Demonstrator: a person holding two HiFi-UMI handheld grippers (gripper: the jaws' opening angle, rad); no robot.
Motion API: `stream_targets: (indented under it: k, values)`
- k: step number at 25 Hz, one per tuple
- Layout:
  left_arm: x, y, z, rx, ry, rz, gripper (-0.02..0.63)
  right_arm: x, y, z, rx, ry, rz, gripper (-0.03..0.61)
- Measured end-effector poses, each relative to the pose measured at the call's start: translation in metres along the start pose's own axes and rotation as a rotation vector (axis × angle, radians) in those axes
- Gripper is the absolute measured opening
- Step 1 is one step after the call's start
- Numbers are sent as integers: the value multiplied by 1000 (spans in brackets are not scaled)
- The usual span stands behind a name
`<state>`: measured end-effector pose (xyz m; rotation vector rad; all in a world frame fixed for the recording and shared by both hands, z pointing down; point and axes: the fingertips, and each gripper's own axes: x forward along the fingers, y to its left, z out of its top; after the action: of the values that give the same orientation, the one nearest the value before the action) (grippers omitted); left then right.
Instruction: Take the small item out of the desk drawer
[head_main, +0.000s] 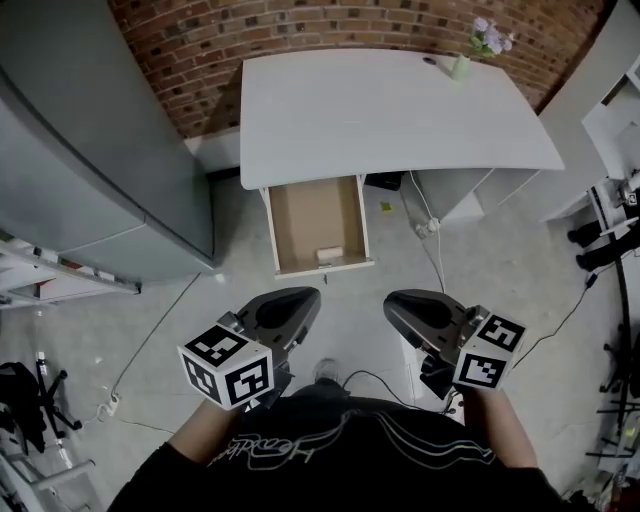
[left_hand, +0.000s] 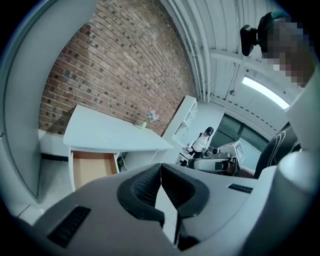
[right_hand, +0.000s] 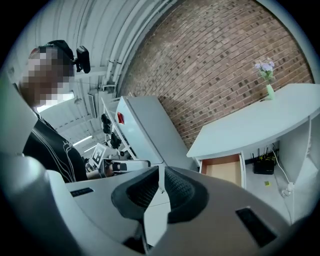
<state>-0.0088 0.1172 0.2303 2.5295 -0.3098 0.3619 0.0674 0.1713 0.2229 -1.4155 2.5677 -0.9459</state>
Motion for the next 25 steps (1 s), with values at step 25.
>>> stream_targets:
  k: [25]
  values:
    - [107, 173, -44, -202, 73, 245, 21, 137, -204, -48, -200, 411, 62, 63]
